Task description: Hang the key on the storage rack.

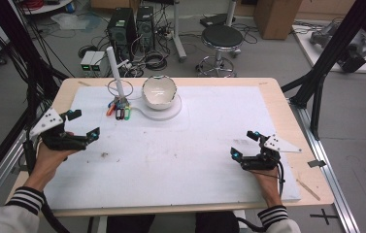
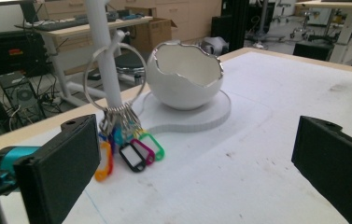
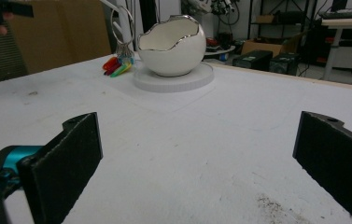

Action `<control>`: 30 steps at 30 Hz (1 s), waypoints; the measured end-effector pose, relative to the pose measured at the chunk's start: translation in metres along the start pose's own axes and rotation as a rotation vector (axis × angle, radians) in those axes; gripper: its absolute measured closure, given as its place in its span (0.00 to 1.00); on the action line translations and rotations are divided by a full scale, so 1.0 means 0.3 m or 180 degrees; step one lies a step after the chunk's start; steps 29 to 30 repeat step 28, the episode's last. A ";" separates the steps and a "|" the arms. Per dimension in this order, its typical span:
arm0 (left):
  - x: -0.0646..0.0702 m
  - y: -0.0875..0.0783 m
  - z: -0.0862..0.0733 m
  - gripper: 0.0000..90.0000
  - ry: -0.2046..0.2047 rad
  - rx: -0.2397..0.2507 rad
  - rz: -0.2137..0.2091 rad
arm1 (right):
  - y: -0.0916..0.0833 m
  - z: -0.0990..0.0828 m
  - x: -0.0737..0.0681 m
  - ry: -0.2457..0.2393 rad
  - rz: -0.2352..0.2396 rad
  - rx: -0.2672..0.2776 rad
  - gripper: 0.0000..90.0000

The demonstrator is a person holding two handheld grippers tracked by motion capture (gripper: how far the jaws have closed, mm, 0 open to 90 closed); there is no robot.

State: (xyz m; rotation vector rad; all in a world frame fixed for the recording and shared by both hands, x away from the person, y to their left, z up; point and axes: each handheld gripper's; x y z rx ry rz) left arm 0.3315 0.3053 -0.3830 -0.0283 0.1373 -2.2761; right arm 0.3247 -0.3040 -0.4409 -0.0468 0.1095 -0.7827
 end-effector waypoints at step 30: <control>0.099 -0.111 -0.243 0.02 -0.0031 0.0576 0.0246 | -0.012 -0.031 -0.024 -0.0112 -0.0060 0.0039 0.01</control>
Point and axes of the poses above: each handheld gripper's, and its own axes: y roughly forward along the jaws, z roughly out of its top, x roughly to its right, and after that the axes turned 4 degrees about x, right-handed
